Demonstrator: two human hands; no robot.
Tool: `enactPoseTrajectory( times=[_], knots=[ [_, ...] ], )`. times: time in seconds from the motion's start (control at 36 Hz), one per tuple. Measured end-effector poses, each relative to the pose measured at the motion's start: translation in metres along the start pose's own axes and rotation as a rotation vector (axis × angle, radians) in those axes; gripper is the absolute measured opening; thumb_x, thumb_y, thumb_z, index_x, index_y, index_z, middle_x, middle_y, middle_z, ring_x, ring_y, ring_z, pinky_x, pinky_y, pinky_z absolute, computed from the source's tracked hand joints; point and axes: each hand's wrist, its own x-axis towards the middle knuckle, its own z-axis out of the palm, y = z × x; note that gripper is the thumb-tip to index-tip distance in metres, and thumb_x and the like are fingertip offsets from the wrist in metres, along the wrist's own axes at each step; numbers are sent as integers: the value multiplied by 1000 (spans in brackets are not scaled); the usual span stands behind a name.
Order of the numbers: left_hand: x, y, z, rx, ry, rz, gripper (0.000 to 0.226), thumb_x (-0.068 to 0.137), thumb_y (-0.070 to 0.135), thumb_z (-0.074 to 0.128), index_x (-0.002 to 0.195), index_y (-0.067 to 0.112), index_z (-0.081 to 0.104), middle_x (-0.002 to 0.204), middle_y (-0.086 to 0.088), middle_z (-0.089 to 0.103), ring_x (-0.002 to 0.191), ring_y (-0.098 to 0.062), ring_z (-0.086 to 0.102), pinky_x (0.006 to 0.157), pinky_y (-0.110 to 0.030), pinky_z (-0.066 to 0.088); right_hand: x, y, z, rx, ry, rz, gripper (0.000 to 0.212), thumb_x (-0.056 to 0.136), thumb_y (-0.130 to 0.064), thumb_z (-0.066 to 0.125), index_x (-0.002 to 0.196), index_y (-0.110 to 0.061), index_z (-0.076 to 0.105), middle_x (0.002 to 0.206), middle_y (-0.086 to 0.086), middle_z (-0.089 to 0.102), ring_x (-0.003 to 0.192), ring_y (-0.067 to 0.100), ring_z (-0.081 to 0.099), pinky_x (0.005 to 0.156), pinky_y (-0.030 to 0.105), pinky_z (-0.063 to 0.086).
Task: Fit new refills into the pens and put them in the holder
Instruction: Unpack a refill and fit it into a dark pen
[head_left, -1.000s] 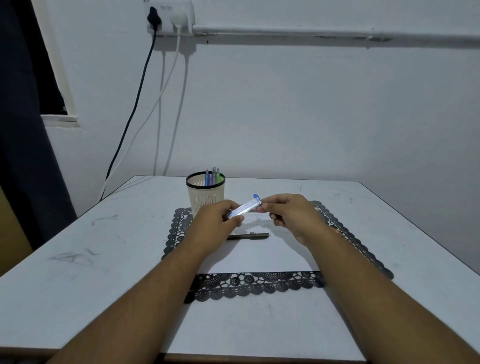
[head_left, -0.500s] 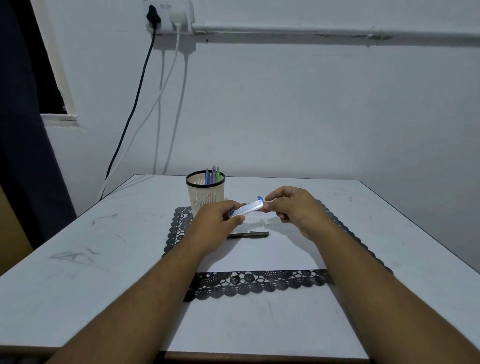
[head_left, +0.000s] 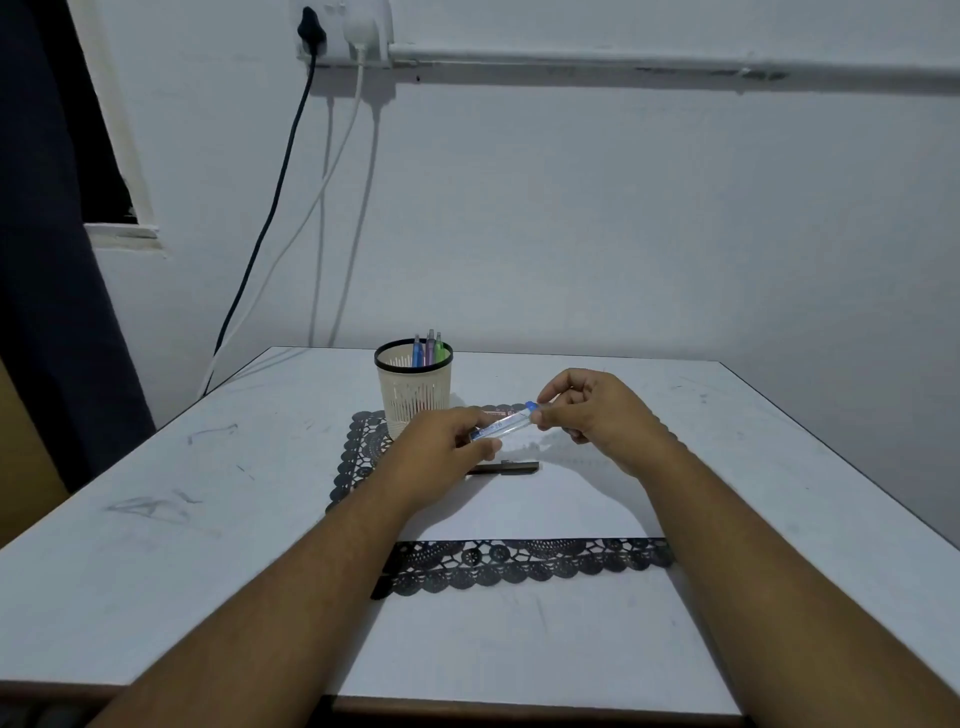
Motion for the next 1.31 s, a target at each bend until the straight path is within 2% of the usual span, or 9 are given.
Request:
enactPoseTrajectory(
  times=[0.14, 0.36, 0.5, 0.78, 0.94, 1.06, 1.17, 1.22, 1.31],
  knots=[
    [-2, 5, 2, -33, -5, 13, 16, 95, 32, 70, 110, 35, 76, 90, 16, 71, 77, -4, 62, 67, -24, 43, 8, -9, 0, -60, -15, -20, 23, 79, -9, 87, 94, -4, 71, 66, 6, 68, 59, 19, 44, 55, 29, 33],
    [-2, 3, -2, -215, 33, -16, 14, 97, 35, 70, 109, 31, 74, 86, 8, 78, 85, -35, 66, 69, -40, 49, 33, -49, 6, -277, -141, -40, 24, 79, -22, 90, 83, -10, 69, 63, 6, 64, 54, 18, 43, 53, 30, 32],
    [-2, 9, -3, -373, 52, -30, 8, 99, 30, 68, 104, 25, 73, 87, 2, 79, 75, -11, 66, 83, -44, 55, 43, -60, 18, -432, -75, -164, 26, 85, -31, 85, 82, -12, 68, 55, -7, 57, 56, 14, 49, 62, 30, 37],
    [-2, 12, -1, -481, 83, -68, 10, 100, 33, 66, 98, 24, 71, 86, -1, 79, 74, -14, 64, 83, -43, 55, 51, -68, 34, -473, -7, -198, 33, 91, -43, 76, 82, -13, 67, 59, -10, 60, 53, 10, 42, 53, 24, 33],
    [-2, 14, -3, -527, 100, -98, 13, 100, 31, 66, 99, 19, 70, 87, -2, 79, 73, -13, 64, 71, -27, 50, 53, -73, 35, -525, 101, -170, 32, 100, -43, 63, 85, -15, 70, 62, -10, 56, 60, 12, 49, 61, 29, 38],
    [-2, 16, -3, -550, 120, -123, 13, 104, 28, 60, 99, 16, 66, 88, -3, 79, 71, -10, 63, 61, -14, 44, 54, -69, 30, -55, 269, 115, 17, 99, -15, 47, 97, -13, 63, 70, 3, 57, 57, 17, 43, 57, 30, 36],
    [1, 15, -1, -595, 148, -186, 15, 106, 28, 54, 102, 16, 61, 94, 1, 80, 78, -13, 64, 72, -30, 44, 49, -40, 24, 764, 305, 434, 34, 80, 11, 24, 93, -13, 44, 76, 9, 48, 59, 18, 35, 57, 29, 25],
    [2, 14, 0, -627, 157, -203, 14, 107, 25, 53, 100, 15, 60, 99, 2, 80, 82, -14, 65, 71, -35, 47, 45, -23, 23, 941, 350, 521, 43, 67, 15, 19, 91, -13, 42, 81, 11, 48, 64, 19, 36, 60, 29, 26],
    [3, 17, -1, -706, 158, -215, 13, 107, 21, 53, 104, 10, 60, 104, 0, 79, 85, -18, 67, 69, -32, 50, 38, -4, 25, 986, 407, 555, 47, 85, 21, 10, 99, -9, 44, 90, 15, 50, 68, 20, 41, 60, 28, 29]
  ],
)
